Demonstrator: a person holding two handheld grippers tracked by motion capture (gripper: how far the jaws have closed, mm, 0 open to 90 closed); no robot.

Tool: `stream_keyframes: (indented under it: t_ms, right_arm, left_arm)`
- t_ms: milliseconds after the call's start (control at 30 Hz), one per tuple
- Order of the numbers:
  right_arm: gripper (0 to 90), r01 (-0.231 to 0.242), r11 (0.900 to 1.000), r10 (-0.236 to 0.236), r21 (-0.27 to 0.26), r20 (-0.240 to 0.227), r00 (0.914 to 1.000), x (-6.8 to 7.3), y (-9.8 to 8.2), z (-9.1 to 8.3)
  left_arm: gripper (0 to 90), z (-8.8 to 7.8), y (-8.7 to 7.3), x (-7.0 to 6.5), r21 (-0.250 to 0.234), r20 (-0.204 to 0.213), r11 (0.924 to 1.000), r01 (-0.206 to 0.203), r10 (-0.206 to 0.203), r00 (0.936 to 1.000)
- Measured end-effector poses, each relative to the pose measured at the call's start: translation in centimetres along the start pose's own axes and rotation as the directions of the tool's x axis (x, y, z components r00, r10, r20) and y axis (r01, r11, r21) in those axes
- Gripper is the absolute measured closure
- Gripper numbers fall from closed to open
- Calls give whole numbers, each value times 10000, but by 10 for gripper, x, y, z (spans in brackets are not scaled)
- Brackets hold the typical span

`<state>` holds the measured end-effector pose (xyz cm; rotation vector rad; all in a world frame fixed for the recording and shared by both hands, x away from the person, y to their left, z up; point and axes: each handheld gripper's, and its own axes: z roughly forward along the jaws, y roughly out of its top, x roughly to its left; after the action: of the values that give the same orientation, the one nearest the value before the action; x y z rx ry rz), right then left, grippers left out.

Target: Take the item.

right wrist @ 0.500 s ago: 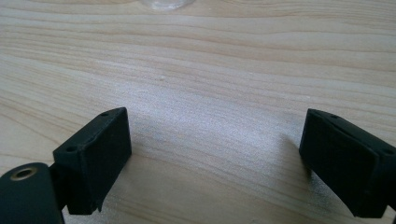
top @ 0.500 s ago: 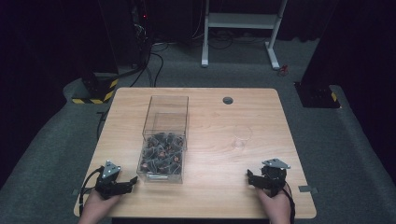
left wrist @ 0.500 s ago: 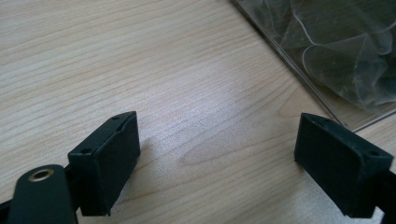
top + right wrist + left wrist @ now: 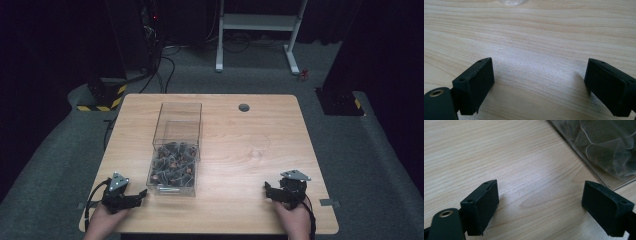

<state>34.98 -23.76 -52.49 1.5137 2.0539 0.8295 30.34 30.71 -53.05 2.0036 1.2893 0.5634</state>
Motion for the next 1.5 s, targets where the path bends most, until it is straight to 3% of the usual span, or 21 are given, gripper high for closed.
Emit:
stream_keyframes:
  t_ms: [433, 767, 1033, 1500]
  right_arm:
    - [89, 97, 10000, -97, 5, -41, 9999, -1, 0, 0]
    - [139, 137, 9999, -139, -87, -217, 9997, -1, 1, -2]
    - [148, 342, 9979, -361, -550, -344, 9988, 6, 3, -10]
    - [157, 754, 9946, -828, -716, -1067, 9908, 24, 1, -7]
  left_arm:
    - [145, 0, 0, 0, -2, 0, 10000, -4, 4, 10000]
    - [145, 0, 0, 0, -1, 0, 10000, -5, 5, 10000]
    - [144, 0, 0, 0, -1, 7, 10000, -1, 1, 10000]
    - [144, 0, 0, 0, 3, 2, 10000, 2, -2, 10000]
